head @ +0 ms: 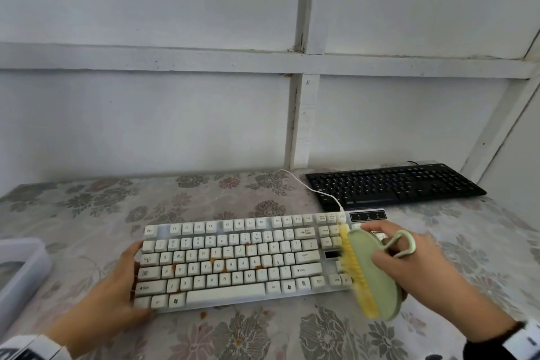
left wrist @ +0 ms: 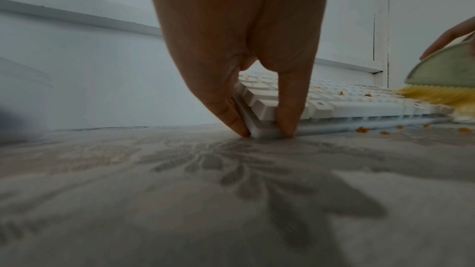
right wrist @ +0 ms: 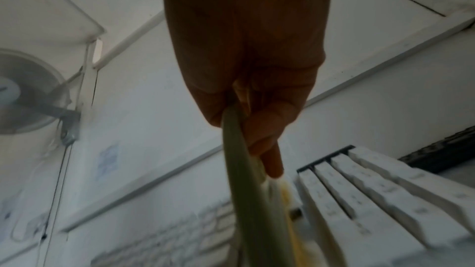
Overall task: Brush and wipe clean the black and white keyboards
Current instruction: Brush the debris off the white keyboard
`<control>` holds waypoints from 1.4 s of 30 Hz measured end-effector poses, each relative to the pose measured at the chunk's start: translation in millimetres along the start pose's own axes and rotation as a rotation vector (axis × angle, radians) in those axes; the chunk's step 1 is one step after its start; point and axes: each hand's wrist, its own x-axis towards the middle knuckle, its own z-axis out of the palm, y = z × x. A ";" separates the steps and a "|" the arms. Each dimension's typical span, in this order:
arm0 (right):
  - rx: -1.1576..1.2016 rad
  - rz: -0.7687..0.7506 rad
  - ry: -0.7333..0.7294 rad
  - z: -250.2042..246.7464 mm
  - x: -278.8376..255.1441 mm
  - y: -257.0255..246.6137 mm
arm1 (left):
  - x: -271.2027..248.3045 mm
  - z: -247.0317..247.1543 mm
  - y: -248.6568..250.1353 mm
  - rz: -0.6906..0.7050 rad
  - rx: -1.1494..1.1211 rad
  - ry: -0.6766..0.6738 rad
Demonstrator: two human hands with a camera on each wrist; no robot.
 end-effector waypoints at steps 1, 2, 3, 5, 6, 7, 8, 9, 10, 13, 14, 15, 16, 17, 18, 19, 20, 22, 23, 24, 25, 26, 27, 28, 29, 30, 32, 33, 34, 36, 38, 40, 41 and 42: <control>-0.006 0.005 -0.008 -2.6 0.4 -2.9 | -0.3 0.0 1.1 -0.001 0.008 0.000; -0.012 0.000 0.004 -5.7 1.5 -6.9 | -0.4 0.1 2.2 -0.002 0.013 0.000; -0.016 -0.014 0.037 -8.6 3.2 -12.1 | -0.1 0.2 2.2 -0.003 0.020 0.002; -0.002 -0.053 0.128 -11.0 7.7 -21.7 | 1.0 0.0 1.8 -0.007 0.037 0.006; 0.013 -0.072 0.158 -9.8 10.7 -26.1 | 1.6 0.3 0.4 -0.008 0.047 0.008; 0.025 -0.086 0.170 -7.1 13.9 -29.8 | 1.9 0.5 0.4 -0.009 0.050 0.008; 0.034 -0.092 0.169 -3.5 17.5 -31.6 | 2.5 0.8 -0.3 -0.014 0.047 0.007; 0.036 -0.088 0.160 0.8 20.5 -31.5 | 3.2 1.2 -1.6 -0.013 0.045 0.009; 0.027 -0.080 0.150 5.2 22.6 -29.7 | 3.6 1.2 -2.6 -0.015 0.041 0.008; -0.028 -0.054 0.102 15.0 21.2 -19.7 | 4.9 1.3 -7.9 -0.028 0.032 0.002; -0.042 -0.048 0.083 16.8 18.9 -15.7 | 6.0 1.7 -9.4 -0.039 0.024 0.002; -0.054 -0.044 0.066 18.1 15.5 -12.7 | 7.3 2.4 -11.3 -0.048 0.012 0.005; -0.063 -0.038 0.051 19.0 12.2 -10.3 | 8.1 2.7 -12.8 -0.058 0.000 0.009; -0.067 -0.033 0.033 19.8 8.6 -9.7 | 8.4 3.1 -12.8 -0.062 -0.008 0.014; -0.067 -0.029 0.012 20.1 5.6 -10.2 | 8.3 3.1 -13.1 -0.063 -0.007 0.016; -0.067 -0.028 -0.006 19.4 3.1 -12.2 | 8.1 2.9 -13.2 -0.047 0.007 0.017; -0.064 -0.028 -0.014 17.5 1.9 -15.3 | 7.1 2.4 -12.5 -0.032 0.024 0.006; -0.029 -0.022 0.019 10.8 3.2 -22.6 | 5.4 1.3 -10.4 -0.012 0.048 -0.003; -0.011 -0.025 0.053 7.2 5.5 -26.1 | 5.2 0.9 -10.0 -0.008 0.053 -0.002; 0.001 -0.036 0.090 4.5 8.5 -28.5 | 5.1 0.7 -9.2 -0.008 0.056 -0.003; 0.009 -0.049 0.125 3.5 11.8 -29.9 | 5.3 0.8 -9.8 -0.002 0.058 -0.003; 0.015 -0.061 0.152 4.2 14.8 -30.7 | 5.3 0.5 -10.0 -0.001 0.057 -0.007; 0.016 -0.067 0.162 6.5 16.7 -30.8 | 5.5 0.5 -10.5 0.002 0.053 -0.010; 0.010 -0.064 0.156 10.1 17.7 -29.0 | 5.9 0.6 -11.6 -0.001 0.051 -0.016; -0.006 -0.054 0.141 14.3 17.2 -26.1 | 6.3 0.8 -12.6 0.002 0.055 -0.018; -0.029 -0.041 0.119 18.1 15.4 -22.6 | 6.1 0.7 -13.1 -0.002 0.056 -0.019; -0.051 -0.023 0.063 22.7 8.9 -15.4 | 6.1 0.9 -13.0 -0.005 0.058 -0.003; -0.040 -0.018 0.034 23.0 5.4 -12.9 | 6.2 1.4 -11.8 -0.003 0.062 -0.003; -0.029 -0.015 0.013 21.6 2.4 -12.0 | 5.8 1.5 -9.8 0.001 0.064 -0.005; -0.018 -0.014 0.017 14.8 -0.2 -14.5 | 4.9 1.2 -7.2 0.004 0.070 -0.007; 0.003 -0.037 0.086 7.2 2.1 -19.6 | 4.7 1.2 -6.0 -0.005 0.071 -0.004; 0.023 -0.071 0.160 4.6 7.2 -23.6 | 4.5 1.1 -4.6 -0.013 0.064 -0.004; 0.038 -0.079 0.179 5.8 9.4 -24.1 | 4.5 1.4 -4.7 -0.016 0.061 -0.005; 0.049 -0.078 0.186 8.3 11.1 -23.4 | 4.5 1.4 -4.0 -0.018 0.058 -0.007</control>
